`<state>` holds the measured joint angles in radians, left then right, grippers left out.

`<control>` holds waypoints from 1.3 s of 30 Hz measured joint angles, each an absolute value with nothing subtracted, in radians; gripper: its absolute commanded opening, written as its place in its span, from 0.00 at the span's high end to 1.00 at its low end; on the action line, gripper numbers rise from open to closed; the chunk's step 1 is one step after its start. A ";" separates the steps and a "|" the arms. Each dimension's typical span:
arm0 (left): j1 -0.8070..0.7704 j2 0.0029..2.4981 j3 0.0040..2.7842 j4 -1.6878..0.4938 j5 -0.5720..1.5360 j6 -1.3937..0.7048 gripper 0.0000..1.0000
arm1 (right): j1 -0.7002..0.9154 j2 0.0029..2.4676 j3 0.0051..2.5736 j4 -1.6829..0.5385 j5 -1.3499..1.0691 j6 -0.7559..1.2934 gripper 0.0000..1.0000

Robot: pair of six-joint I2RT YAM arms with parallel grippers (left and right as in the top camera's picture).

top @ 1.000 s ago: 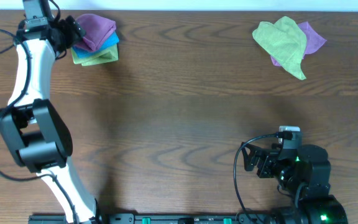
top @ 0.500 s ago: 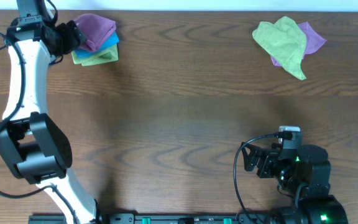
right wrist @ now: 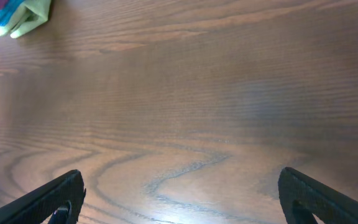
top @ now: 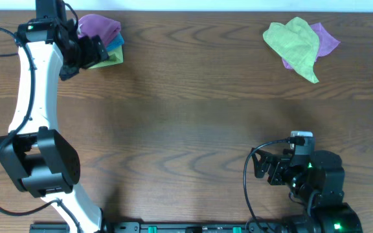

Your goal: Fold the cloth

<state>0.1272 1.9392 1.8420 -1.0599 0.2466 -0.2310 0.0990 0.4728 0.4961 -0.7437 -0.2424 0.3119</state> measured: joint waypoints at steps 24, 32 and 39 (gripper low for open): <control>0.156 1.219 0.891 -0.501 0.274 -0.154 0.05 | 0.099 0.473 0.496 -0.744 -0.242 0.312 0.01; 0.156 0.820 0.559 -0.395 0.230 -0.152 0.05 | 0.099 0.472 0.496 -0.744 -0.243 0.312 0.01; 0.156 0.493 0.321 -0.393 0.217 -0.152 0.05 | 0.099 0.473 0.496 -0.744 -0.242 0.312 0.01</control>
